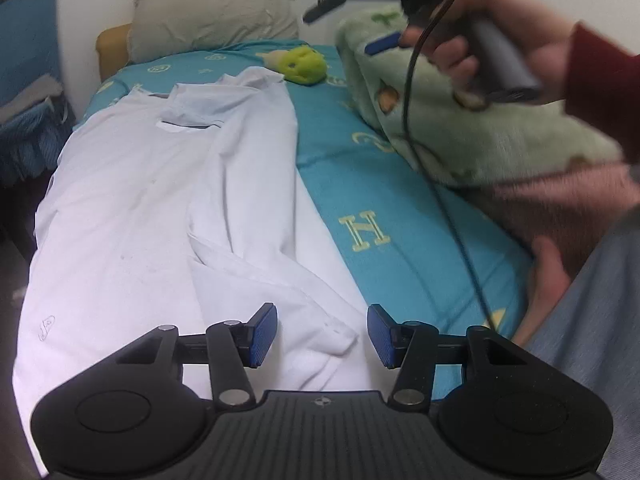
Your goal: Fold clothes
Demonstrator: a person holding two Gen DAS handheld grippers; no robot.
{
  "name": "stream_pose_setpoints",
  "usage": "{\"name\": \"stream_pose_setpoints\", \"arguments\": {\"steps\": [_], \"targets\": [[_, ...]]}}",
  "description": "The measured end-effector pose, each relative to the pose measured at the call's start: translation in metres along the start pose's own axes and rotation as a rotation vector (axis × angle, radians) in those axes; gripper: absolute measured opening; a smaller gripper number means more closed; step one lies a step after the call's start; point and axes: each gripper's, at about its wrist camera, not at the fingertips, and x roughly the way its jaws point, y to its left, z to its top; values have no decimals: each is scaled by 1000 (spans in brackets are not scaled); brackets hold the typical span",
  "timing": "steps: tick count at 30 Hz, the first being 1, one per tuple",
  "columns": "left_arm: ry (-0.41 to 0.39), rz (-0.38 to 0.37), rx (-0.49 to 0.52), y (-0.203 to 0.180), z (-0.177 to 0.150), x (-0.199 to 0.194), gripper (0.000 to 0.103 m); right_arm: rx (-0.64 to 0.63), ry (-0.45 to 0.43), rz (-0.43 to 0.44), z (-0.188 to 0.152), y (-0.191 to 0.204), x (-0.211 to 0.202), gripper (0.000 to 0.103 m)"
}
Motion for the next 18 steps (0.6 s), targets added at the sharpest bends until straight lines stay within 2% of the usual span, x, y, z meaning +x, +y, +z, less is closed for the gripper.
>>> {"name": "stream_pose_setpoints", "arguments": {"steps": [2,4,5,6,7,11,15,18], "targets": [[27,19,-6,0,-4,4,53,51,-6,32,-18,2,-29,89],[64,34,-36,5,-7,13,44,96,-9,61,-37,2,-49,89],[81,34,-58,9,-7,19,25,104,-10,62,-46,3,-55,89],[91,19,-100,17,-5,25,11,104,-8,47,-53,5,-59,89],[89,4,-141,24,-6,22,6,100,-5,28,-58,9,-61,89],[24,-63,-274,48,-7,-5,2,46,-12,-8,-65,20,-64,89],[34,-140,-490,79,-12,-37,2,-3,-35,-59,-66,21,-64,89],[112,-27,-544,94,-17,-52,1,18,-21,-47,-67,16,-60,89]]}}
